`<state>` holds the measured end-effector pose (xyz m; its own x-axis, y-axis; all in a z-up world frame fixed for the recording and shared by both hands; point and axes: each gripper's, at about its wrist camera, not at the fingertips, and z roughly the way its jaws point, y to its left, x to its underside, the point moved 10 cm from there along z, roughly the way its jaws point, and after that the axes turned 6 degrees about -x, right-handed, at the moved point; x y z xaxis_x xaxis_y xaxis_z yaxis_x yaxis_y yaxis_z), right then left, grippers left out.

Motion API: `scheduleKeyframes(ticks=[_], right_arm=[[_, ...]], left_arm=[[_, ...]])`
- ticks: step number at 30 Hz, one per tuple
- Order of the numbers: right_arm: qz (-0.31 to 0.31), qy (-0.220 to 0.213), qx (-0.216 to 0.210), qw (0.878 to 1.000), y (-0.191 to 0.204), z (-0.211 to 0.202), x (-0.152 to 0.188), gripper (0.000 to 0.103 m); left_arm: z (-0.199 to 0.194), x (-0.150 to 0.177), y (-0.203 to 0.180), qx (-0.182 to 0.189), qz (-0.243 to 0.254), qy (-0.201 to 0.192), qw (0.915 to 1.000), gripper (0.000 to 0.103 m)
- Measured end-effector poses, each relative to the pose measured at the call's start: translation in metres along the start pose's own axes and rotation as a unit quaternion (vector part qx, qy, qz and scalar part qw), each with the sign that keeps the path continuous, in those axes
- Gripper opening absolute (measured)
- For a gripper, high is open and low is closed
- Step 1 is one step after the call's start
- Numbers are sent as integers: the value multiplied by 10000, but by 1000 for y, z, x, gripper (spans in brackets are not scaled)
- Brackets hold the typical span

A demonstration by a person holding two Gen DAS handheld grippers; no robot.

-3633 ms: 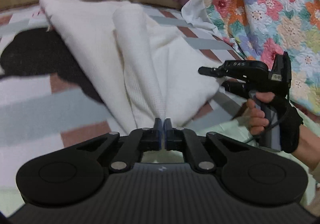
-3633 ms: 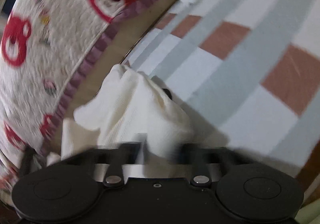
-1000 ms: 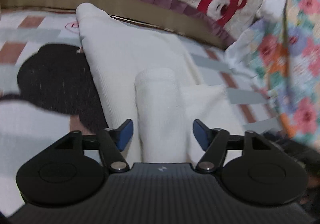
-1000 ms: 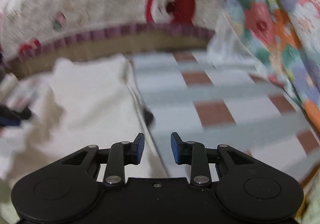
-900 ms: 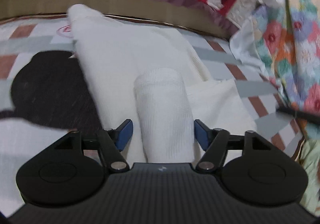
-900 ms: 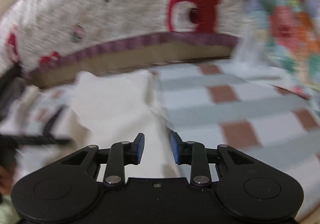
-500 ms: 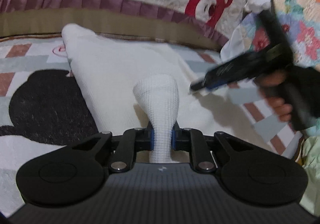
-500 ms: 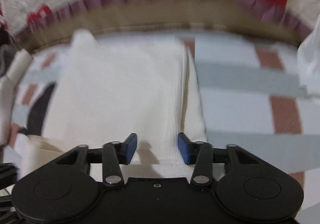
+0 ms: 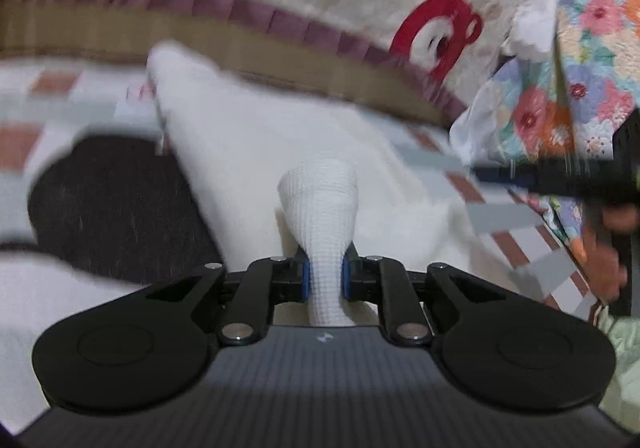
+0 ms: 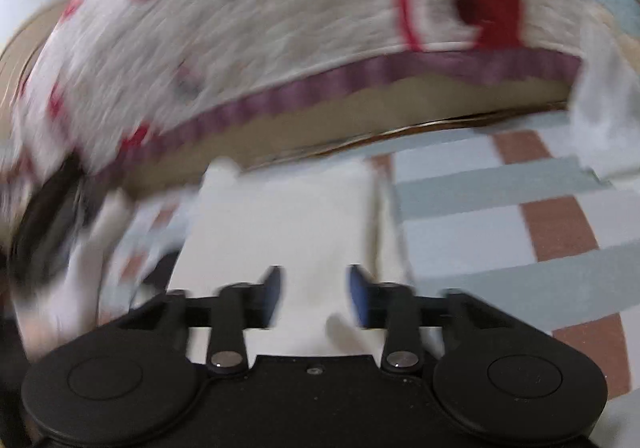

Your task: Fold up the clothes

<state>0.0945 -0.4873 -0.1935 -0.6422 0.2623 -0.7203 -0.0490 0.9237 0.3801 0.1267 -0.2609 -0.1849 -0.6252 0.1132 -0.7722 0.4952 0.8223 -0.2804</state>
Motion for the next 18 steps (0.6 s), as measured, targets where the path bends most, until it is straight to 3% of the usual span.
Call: scheduleKeyframes(ticks=[2, 6, 7, 8, 9, 11, 14, 16, 18], right_arm=[[-536, 319, 192, 9979, 12, 7, 17, 48], [-990, 794, 797, 9887, 1, 33, 41, 53], [-1038, 840, 1006, 9859, -5, 39, 44, 55], [-966, 838, 1130, 9853, -10, 41, 46, 65], [-800, 788, 1062, 9880, -11, 40, 46, 59], [-504, 683, 707, 9939, -9, 35, 46, 12], [-555, 455, 765, 9945, -8, 21, 35, 12], [-594, 541, 1009, 9916, -16, 20, 34, 12], [-428, 660, 976, 9921, -22, 25, 34, 16]], left_arm=[[-3, -7, 5, -172, -41, -139, 9997, 12], [5, 7, 23, -391, -309, 209, 9985, 12], [6, 11, 25, -401, -292, 294, 9983, 13], [8, 14, 27, -412, -276, 379, 9981, 15], [9, 17, 29, -423, -260, 463, 9977, 18], [5, 16, 31, -333, -443, 511, 9972, 22], [-2, 14, 27, -119, -400, 527, 9977, 22], [-5, 16, 24, -264, -144, 507, 9983, 26], [-10, 20, 22, -463, 29, 521, 9976, 30]])
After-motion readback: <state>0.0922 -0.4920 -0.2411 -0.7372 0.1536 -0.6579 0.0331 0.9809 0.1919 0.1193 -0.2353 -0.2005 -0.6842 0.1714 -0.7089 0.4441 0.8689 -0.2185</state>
